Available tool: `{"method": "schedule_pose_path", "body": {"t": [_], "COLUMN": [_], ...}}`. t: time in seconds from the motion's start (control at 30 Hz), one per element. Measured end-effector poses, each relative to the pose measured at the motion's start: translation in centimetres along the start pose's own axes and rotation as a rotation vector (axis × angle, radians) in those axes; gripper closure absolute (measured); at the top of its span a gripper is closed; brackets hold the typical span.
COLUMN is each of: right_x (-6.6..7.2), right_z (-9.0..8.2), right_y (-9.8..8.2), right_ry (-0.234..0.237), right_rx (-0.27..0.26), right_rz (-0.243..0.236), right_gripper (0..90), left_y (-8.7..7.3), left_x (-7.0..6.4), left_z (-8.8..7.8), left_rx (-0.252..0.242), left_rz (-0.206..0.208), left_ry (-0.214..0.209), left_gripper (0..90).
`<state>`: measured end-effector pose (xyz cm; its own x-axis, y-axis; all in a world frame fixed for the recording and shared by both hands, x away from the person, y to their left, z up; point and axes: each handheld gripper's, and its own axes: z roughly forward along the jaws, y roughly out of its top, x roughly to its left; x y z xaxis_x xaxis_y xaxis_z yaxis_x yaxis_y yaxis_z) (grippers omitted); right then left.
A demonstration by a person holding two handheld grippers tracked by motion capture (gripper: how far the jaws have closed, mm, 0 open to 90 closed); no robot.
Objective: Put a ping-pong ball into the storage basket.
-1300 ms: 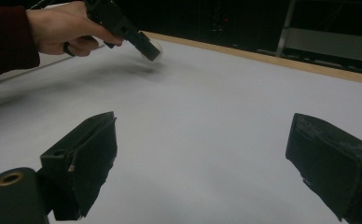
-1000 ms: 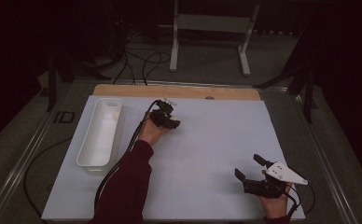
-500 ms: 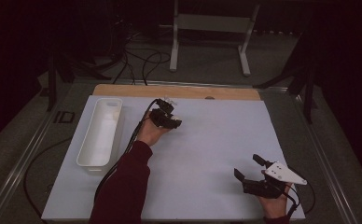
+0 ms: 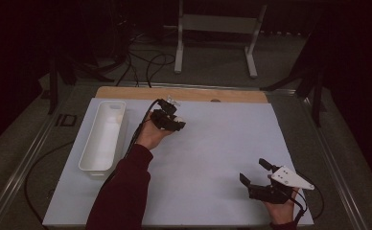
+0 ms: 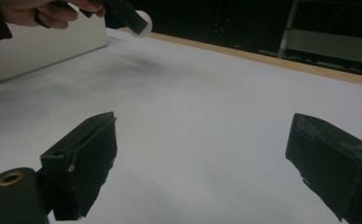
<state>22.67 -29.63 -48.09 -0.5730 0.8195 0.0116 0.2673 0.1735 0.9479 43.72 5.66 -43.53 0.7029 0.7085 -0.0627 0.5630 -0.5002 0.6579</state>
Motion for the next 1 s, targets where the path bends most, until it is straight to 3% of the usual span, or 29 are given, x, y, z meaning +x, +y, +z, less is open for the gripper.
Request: {"method": "schedule_pose_path", "body": {"t": [1.0], "right_x": [0.1], "right_z": [0.1], "right_y": [0.0], "right_ry": [0.003], "right_rx": [0.000], "right_rz": [-0.002], "right_gripper": [8.5], "left_y": [0.8], "left_x": [-1.7], "left_z": [-4.3], "left_rx": [-0.050], "left_rz": [0.068], "left_ry": [-0.049], "left_gripper": [51.8]}}
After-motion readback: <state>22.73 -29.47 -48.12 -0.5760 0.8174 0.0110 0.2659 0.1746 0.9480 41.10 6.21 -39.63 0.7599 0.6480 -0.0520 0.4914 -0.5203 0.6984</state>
